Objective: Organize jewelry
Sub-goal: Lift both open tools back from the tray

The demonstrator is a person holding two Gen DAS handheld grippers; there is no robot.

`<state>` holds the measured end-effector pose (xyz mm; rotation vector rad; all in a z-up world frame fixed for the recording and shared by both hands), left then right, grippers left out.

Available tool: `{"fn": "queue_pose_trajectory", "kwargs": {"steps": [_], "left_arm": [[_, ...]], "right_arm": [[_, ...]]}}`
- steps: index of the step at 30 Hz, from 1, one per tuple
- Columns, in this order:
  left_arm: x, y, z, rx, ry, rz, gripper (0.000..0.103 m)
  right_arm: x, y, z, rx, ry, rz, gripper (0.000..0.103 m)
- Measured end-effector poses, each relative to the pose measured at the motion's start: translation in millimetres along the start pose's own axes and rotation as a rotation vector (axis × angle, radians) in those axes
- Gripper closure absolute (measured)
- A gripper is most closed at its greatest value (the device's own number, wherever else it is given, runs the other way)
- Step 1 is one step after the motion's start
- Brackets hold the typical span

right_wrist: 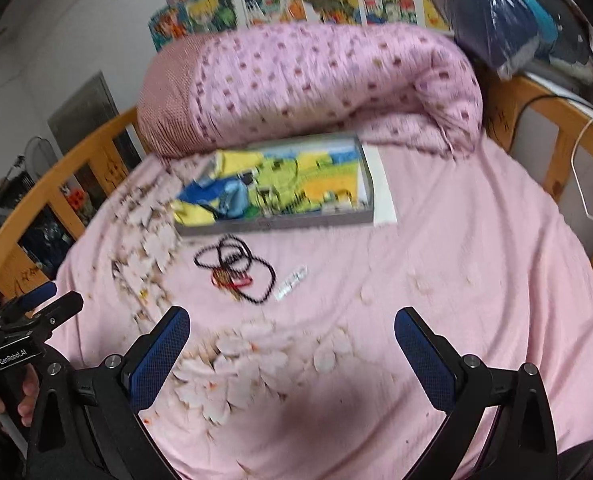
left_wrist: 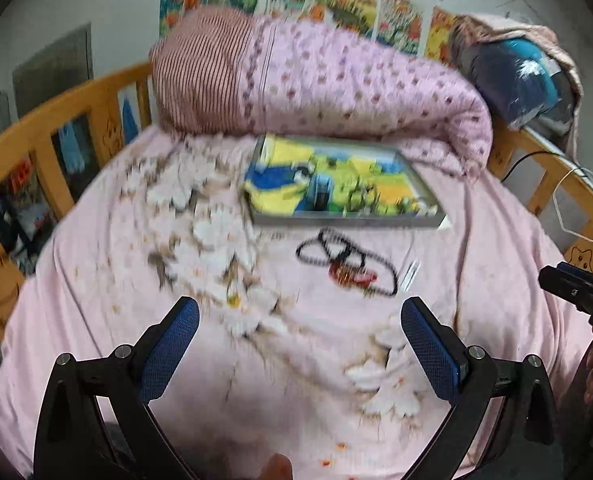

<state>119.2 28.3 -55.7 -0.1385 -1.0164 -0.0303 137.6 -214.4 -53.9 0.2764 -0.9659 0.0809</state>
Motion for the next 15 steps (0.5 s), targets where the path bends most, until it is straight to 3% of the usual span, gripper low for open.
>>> {"fn": "queue_pose_trajectory", "kwargs": {"steps": [8, 15], "left_arm": [[-10.5, 9.2, -25.7, 0.021, 0.130, 0.064, 0.004], [-15.3, 13.0, -50.8, 0.037, 0.190, 0.095, 0.004]], "right_arm": [[-19.4, -13.1, -23.2, -0.047, 0.141, -0.041, 0.000], [-28.9, -23.3, -41.1, -0.062, 0.236, -0.085, 0.000]]}}
Point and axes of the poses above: each gripper's, at about its wrist camera, not at the fingertips, and z roughly against the way its jaws point, y to its left, x to its top, the point moved 3 cm from there along -z, roughly the way its jaws point, and after that the axes turned 15 degrees about -y, right-handed, at the moved point
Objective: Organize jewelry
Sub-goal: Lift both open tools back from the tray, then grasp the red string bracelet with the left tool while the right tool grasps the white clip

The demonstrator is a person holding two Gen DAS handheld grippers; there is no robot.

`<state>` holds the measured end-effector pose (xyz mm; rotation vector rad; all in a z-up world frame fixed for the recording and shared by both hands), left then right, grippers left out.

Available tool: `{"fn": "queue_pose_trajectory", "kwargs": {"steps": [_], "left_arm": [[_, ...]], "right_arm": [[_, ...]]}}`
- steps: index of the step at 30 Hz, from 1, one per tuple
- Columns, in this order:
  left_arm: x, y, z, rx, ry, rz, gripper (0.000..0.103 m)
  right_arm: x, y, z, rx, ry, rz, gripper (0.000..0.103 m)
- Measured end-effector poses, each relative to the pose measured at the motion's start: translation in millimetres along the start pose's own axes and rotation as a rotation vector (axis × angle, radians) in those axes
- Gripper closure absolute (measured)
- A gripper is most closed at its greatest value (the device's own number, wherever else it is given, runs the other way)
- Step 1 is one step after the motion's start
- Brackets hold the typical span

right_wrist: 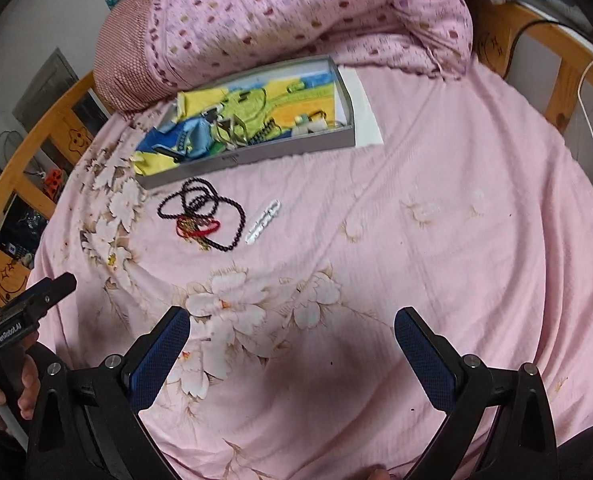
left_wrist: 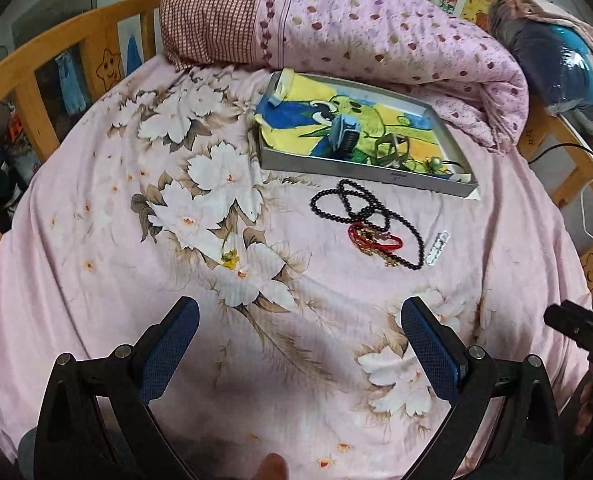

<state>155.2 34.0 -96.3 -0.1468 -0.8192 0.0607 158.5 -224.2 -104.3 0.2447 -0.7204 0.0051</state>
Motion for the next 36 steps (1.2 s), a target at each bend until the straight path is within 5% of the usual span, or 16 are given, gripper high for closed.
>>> {"fn": "queue_pose_trajectory", "kwargs": {"steps": [14, 25, 31, 36], "left_arm": [[8.8, -0.6, -43.8, -0.051, 0.058, 0.034, 0.004], [18.4, -20.6, -73.0, -0.130, 0.067, -0.018, 0.005], [20.5, -41.7, -92.3, -0.220, 0.071, -0.086, 0.023], [10.5, -49.1, -105.7, -0.248, 0.116, -0.129, 0.044]], "right_arm": [[26.8, 3.7, -42.7, 0.039, 0.060, 0.138, 0.000], [45.8, -20.4, -83.9, 0.109, 0.113, 0.001, 0.000], [49.0, -14.0, -99.5, 0.147, 0.123, 0.022, 0.018], [45.5, -7.1, -116.9, 0.180, 0.152, 0.041, 0.048]]}}
Point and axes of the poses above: each gripper's, at about its wrist camera, not at the fingertips, and z roughly against the way its jaws point, y to its left, x to its top, the point moved 3 cm from there along -z, roughly the way its jaws point, and after that the axes turned 15 degrees about -y, right-handed, at the moved point
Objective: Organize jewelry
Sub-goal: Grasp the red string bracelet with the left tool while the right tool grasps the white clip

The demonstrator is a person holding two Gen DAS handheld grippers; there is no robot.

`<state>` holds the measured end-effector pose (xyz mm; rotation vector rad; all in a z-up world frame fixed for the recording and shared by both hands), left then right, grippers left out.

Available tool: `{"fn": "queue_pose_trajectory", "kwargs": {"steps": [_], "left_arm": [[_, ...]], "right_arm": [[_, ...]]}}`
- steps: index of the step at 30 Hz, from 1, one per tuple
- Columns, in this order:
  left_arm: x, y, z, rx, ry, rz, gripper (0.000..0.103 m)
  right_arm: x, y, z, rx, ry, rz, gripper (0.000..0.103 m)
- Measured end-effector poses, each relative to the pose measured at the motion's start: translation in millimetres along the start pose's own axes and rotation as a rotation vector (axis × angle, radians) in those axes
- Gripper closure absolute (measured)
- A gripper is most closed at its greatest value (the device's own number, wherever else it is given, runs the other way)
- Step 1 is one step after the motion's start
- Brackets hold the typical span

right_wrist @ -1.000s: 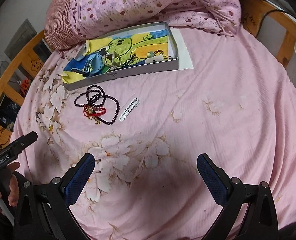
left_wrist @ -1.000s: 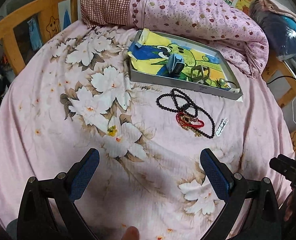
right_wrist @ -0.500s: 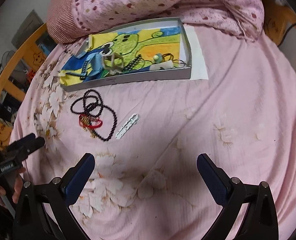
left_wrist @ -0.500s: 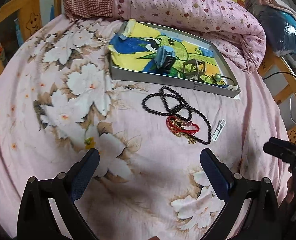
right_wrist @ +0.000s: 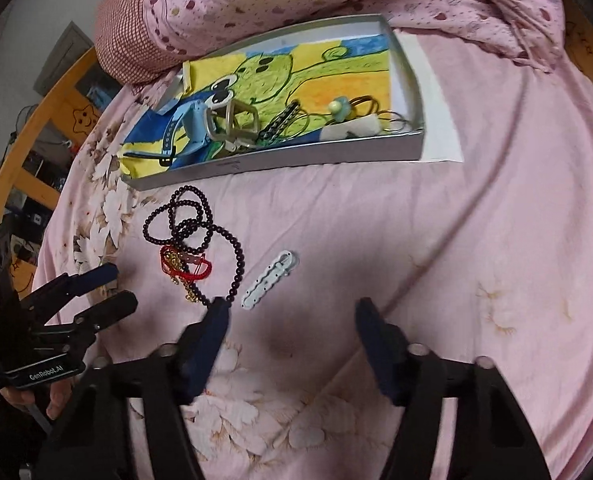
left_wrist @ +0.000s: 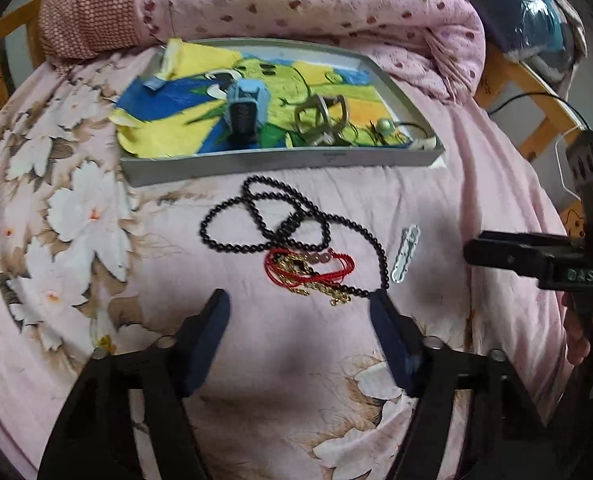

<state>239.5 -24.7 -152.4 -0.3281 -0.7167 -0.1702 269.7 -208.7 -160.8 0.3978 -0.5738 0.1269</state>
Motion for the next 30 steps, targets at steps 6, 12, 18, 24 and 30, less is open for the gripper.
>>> {"fn": "queue_pose_trajectory", "kwargs": {"steps": [6, 12, 18, 24, 30], "left_arm": [[1.1, 9.4, -11.8, -0.024, 0.023, 0.047, 0.057], [1.4, 21.2, -26.5, -0.020, 0.062, 0.098, 0.062], [4.8, 27.0, -40.1, -0.015, 0.076, 0.106, 0.069], [5.8, 30.5, -48.0, -0.014, 0.080, 0.123, 0.080], [7.5, 32.9, -49.4, -0.015, 0.075, 0.132, 0.092]], "right_arm": [[0.6, 7.3, -21.8, 0.028, 0.033, 0.036, 0.059], [1.3, 2.7, -37.4, 0.017, 0.055, 0.027, 0.060], [-0.2, 6.7, -48.0, 0.007, 0.065, 0.055, 0.061], [0.8, 6.2, -54.2, -0.004, 0.058, 0.049, 0.066], [2.7, 7.8, -57.7, -0.013, 0.048, 0.051, 0.066]]}}
Point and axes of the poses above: each gripper's, at about its wrist camera, not at the fingertips, and z roughly against the way its jaws point, y to its left, x to its top, the point moved 3 cm from there along -z, roughly the way its jaws point, and after that the axes turned 15 degrees about -y, right-handed, at the moved point
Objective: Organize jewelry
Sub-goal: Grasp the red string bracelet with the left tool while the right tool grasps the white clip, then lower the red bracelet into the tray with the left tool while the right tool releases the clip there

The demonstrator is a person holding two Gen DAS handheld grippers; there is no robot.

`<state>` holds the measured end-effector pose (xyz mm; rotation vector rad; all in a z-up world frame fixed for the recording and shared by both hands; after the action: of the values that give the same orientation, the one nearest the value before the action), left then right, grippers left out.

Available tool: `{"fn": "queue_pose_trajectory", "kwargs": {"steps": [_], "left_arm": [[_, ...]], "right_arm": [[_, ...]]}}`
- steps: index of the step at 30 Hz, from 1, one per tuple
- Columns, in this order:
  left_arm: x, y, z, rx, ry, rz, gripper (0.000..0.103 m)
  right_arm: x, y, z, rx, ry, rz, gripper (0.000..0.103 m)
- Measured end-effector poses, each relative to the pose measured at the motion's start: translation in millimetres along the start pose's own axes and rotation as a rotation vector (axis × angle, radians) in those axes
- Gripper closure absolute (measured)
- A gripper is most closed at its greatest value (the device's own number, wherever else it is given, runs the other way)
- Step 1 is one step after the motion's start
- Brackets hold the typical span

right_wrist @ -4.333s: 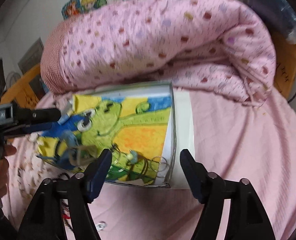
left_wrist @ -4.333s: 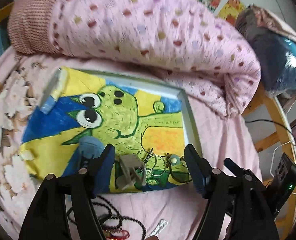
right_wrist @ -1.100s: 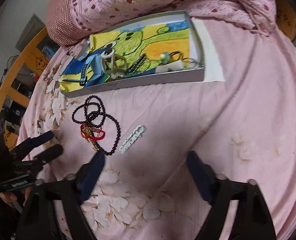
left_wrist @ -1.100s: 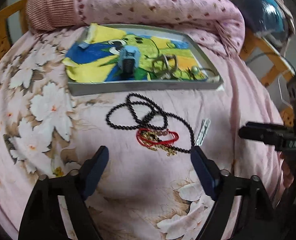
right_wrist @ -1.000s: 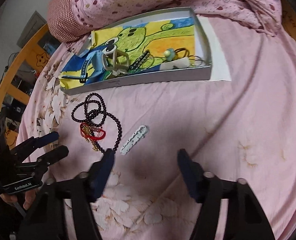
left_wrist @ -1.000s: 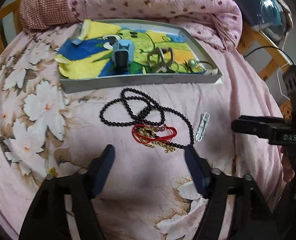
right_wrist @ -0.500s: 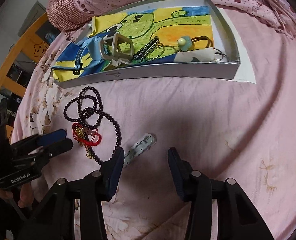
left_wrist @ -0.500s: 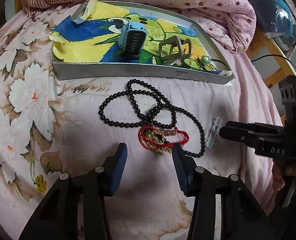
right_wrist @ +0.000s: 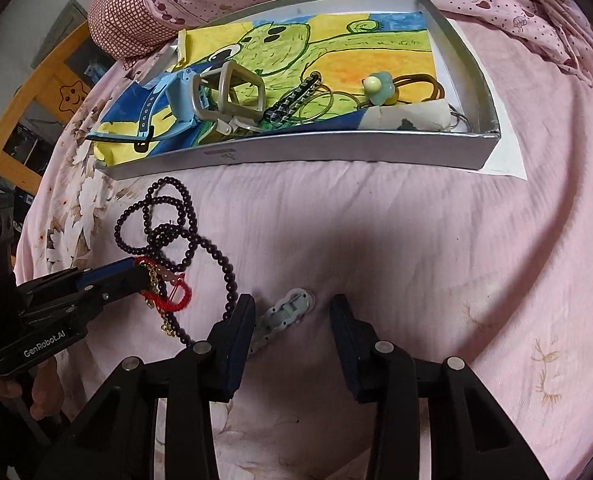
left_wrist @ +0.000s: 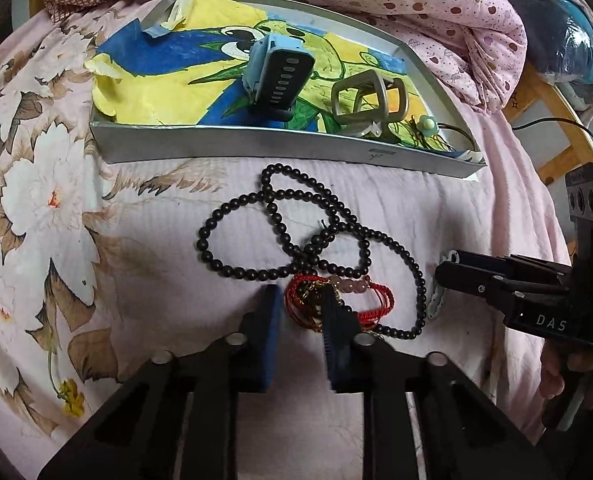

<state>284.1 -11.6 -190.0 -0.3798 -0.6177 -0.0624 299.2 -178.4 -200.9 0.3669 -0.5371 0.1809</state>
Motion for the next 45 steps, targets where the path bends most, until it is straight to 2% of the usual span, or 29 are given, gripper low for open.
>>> {"fn": "queue_pose_trajectory", "kwargs": {"steps": [2, 5, 7, 17, 20, 21, 25, 36, 45], "left_arm": [[-0.9, 1.3, 0.0, -0.010, 0.005, 0.015, 0.097], [-2.0, -0.4, 0.3, -0.011, 0.016, 0.015, 0.100], [-2.4, -1.7, 3.0, -0.004, 0.010, 0.003, 0.101], [-13.5, -5.8, 22.6, 0.008, 0.014, -0.010, 0.102], [-15.8, -9.2, 26.2, 0.014, 0.008, -0.024, 0.102], [-16.6, -10.4, 26.7, 0.017, 0.008, -0.033, 0.102], [-17.4, -14.2, 26.5, 0.025, -0.004, -0.053, 0.102], [-11.2, -21.1, 41.5, 0.021, -0.098, -0.056, 0.102], [4.7, -31.0, 59.7, 0.017, -0.197, -0.051, 0.102]], "right_arm": [[-0.2, 1.9, -0.8, -0.005, -0.002, 0.009, 0.066], [-0.3, 3.9, -2.1, -0.012, -0.005, 0.022, 0.066], [-0.5, 4.6, -2.4, -0.015, -0.006, 0.030, 0.070], [-2.2, 3.1, -3.1, -0.008, -0.011, 0.027, 0.070], [-3.7, 5.8, -2.5, -0.026, -0.024, 0.058, 0.076], [-4.2, 7.0, -2.2, -0.025, -0.028, 0.065, 0.081], [-7.3, 11.9, -1.7, -0.019, -0.031, 0.087, 0.085], [-8.7, 28.0, 10.5, 0.016, -0.049, 0.120, 0.088], [15.5, 17.3, 37.8, 0.070, -0.155, -0.018, 0.088]]}}
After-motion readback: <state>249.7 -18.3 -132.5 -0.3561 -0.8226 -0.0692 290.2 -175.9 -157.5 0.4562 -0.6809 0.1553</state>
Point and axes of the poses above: each gripper's, at about its wrist camera, not at the fingertips, and z roughly against the way its jaws point, y to its left, x to its top, the point moved 3 cm from there along -z, roughly the way its jaws point, and after that the axes turned 15 degrees about -y, right-handed, at the moved point
